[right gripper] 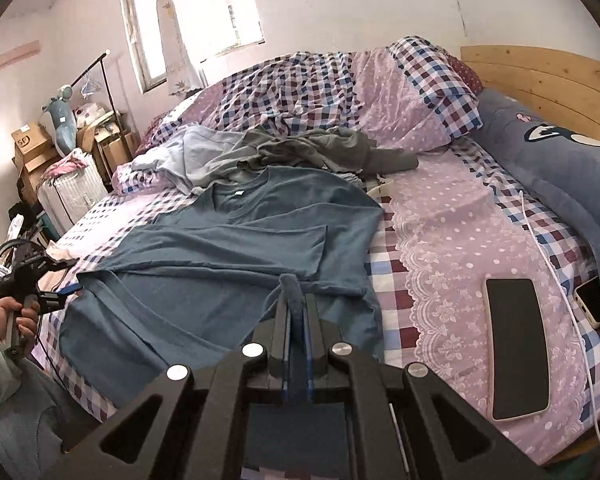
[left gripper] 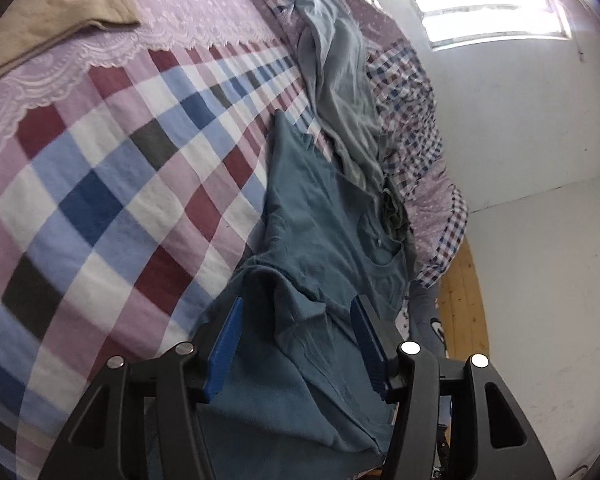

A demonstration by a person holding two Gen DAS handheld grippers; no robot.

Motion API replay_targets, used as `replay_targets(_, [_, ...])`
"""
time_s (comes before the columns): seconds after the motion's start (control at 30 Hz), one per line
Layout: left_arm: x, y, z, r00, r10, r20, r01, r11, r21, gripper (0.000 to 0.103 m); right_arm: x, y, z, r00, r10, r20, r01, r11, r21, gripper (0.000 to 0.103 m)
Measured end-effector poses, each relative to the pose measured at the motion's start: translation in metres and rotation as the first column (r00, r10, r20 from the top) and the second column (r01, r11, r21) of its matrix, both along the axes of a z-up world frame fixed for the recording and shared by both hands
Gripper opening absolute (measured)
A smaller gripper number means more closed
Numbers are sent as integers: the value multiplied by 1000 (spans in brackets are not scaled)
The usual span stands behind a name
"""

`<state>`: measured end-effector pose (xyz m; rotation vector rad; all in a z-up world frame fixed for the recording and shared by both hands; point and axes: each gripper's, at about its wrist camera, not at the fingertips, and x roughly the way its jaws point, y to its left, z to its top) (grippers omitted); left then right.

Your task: Fold clothes

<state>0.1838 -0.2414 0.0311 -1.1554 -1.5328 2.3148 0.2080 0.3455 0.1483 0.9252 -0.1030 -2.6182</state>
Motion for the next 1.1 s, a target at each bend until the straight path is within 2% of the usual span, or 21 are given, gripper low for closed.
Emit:
replay_targets(0.2, [-10, -1, -7, 1000, 8, 15, -9, 999, 36, 58, 0, 1, -1, 1000, -4, 0, 4, 1000, 3, 4])
replay_targets(0.43, [-10, -10, -21, 996, 47, 71, -58, 984, 171, 58, 1, -1, -2, 1000, 0, 1, 0, 1000, 18, 4])
replay_targets(0.5, [-11, -12, -23, 995, 51, 87, -67, 981, 183, 56, 1, -1, -2, 1000, 0, 1, 0, 1000, 19, 4])
replay_targets(0.6, [-13, -12, -27, 991, 60, 121, -84, 977, 197, 45, 1, -1, -2, 1000, 0, 1, 0, 1000, 20, 4])
replay_targets(0.67, [-13, -13, -34, 985, 70, 161, -104, 971, 215, 26, 1, -2, -2, 1000, 2, 2, -2, 1000, 24, 4])
replay_targets(0.73, [-10, -14, -42, 977, 79, 198, -127, 963, 239, 11, 2, -1, -2, 1000, 0, -2, 0, 1000, 24, 4])
replay_targets(0.93, [7, -16, -44, 981, 111, 160, -153, 949, 277, 5, 5, 1, 1, 1000, -15, -21, 16, 1000, 18, 4])
replay_targets(1.1, [25, -20, -24, 987, 134, 83, -152, 947, 283, 3, 11, 7, 7, 998, -38, -42, 38, 999, -11, 4])
